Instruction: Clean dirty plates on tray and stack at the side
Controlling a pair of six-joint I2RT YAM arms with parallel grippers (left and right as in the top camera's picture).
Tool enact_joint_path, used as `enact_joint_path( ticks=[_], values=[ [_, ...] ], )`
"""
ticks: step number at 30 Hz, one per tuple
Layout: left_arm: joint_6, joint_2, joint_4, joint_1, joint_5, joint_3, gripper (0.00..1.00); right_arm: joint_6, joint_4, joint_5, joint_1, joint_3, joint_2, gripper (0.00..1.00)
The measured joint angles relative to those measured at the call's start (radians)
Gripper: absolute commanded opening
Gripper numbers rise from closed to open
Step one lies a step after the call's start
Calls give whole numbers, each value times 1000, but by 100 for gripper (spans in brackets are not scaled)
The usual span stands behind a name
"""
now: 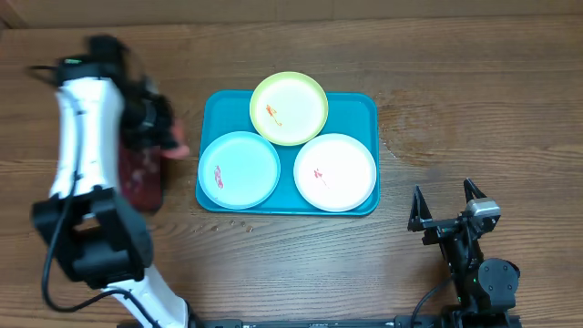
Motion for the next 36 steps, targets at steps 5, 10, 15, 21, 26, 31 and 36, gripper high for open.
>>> enact_joint_path(
  ticks=[5,10,15,21,26,31,36],
  values=[
    [-9,3,105,-211,29,-129,4,0,0,0,0,0,0,100],
    [-87,3,206,-346,-13,-222,4,0,0,0,0,0,0,100],
    [-148,3,311,-389,-71,-319,4,0,0,0,0,0,0,100],
    [-174,4,445,-391,-100,-401,28,0,0,0,0,0,0,100],
    [-186,4,458,-391,-108,-405,40,0,0,0,0,0,0,100],
    [-187,5,298,-372,-110,-283,43,0,-1,0,0,0,0,100],
    [-168,-18,174,-312,-112,-43,66,0,0,0,0,0,0,100]
  ],
)
